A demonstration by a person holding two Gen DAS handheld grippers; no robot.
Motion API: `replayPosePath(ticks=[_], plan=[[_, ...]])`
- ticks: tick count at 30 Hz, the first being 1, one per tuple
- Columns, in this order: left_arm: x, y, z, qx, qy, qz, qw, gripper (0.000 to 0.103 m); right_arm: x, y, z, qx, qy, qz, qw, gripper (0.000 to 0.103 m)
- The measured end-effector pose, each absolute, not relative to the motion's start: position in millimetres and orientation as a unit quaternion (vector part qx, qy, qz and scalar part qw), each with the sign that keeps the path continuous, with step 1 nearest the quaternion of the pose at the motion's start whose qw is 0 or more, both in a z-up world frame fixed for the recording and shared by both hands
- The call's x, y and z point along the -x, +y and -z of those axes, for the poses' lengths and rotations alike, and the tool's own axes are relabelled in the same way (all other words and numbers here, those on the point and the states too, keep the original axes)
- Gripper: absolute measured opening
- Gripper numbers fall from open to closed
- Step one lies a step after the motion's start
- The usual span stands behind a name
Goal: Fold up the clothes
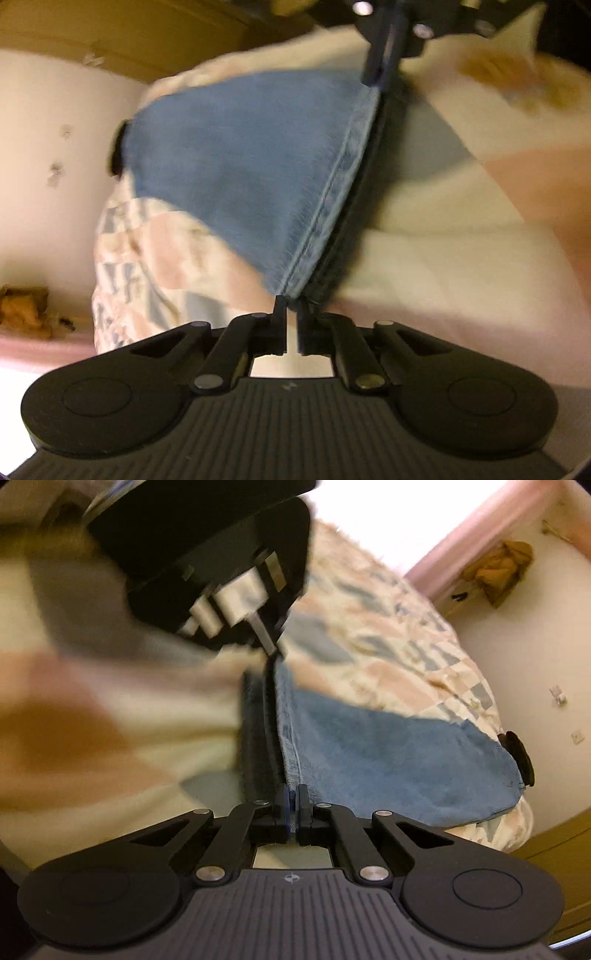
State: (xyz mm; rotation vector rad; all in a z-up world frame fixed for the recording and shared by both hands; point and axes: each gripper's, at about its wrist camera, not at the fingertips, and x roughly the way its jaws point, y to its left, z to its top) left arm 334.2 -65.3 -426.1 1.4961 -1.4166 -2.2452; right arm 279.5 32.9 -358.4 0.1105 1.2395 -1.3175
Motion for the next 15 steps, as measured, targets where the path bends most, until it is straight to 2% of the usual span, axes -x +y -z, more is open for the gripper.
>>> replayPosePath(ticks=[3, 4, 5, 7, 10, 15], plan=[[-341.1, -62.8, 424.3, -0.484, -0.469, 0.737, 0.045, 0.013, -285.4, 27.8, 382.3, -0.048, 0.578, 0.552, 0.599, 0.005], [-343.4, -62.6, 419.0, -0.481, -0.463, 0.743, 0.048, 0.017, -285.9, 27.8, 383.5, -0.044, 0.581, 0.550, 0.598, 0.012], [-345.6, -62.4, 413.6, -0.478, -0.456, 0.749, 0.051, 0.027, -284.6, 29.1, 380.2, -0.043, 0.578, 0.554, 0.598, 0.018], [-347.9, -59.1, 413.8, -0.467, -0.470, 0.748, 0.041, 0.041, -282.3, 32.0, 374.1, -0.041, 0.571, 0.563, 0.597, 0.046], [-349.9, -52.2, 421.3, -0.446, -0.507, 0.737, 0.014, 0.050, -284.0, 38.0, 373.8, -0.018, 0.574, 0.565, 0.593, 0.052], [-348.0, -50.0, 442.1, -0.426, -0.558, 0.711, -0.023, 0.053, -289.8, 30.8, 394.5, 0.003, 0.603, 0.558, 0.571, 0.060]])
